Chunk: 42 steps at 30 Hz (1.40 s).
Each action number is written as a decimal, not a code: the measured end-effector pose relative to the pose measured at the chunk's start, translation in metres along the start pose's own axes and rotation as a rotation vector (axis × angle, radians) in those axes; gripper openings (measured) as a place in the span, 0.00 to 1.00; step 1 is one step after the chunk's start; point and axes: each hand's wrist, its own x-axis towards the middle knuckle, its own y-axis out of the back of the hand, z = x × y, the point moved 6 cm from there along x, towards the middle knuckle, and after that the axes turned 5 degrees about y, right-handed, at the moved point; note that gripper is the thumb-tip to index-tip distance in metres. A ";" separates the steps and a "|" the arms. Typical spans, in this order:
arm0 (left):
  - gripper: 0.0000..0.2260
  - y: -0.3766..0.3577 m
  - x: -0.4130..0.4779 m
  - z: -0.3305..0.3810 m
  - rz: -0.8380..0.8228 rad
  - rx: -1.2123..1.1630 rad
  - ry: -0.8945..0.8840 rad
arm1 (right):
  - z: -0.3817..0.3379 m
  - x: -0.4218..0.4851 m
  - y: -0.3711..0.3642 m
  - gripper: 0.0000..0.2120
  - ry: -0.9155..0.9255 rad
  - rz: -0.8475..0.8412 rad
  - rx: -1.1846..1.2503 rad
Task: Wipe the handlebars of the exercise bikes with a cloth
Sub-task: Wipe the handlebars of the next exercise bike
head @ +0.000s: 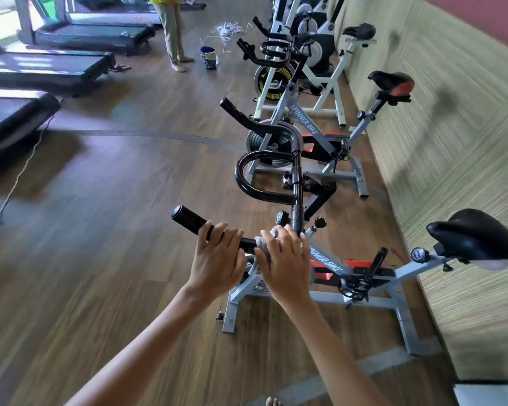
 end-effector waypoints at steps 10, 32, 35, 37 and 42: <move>0.17 -0.010 0.003 0.022 -0.031 -0.091 0.025 | 0.020 -0.011 -0.003 0.29 -0.198 0.012 0.382; 0.17 -0.010 0.001 0.020 0.033 -0.159 0.030 | 0.066 0.083 -0.008 0.27 -0.352 -0.204 0.404; 0.17 -0.011 0.000 0.020 0.008 -0.153 0.029 | 0.055 0.064 -0.007 0.25 -0.318 -0.203 0.405; 0.17 -0.012 0.000 0.020 0.006 -0.154 0.027 | 0.049 0.045 -0.007 0.24 -0.309 -0.200 0.377; 0.17 -0.011 0.001 0.020 0.016 -0.173 0.037 | 0.060 0.071 -0.012 0.26 -0.348 -0.260 0.419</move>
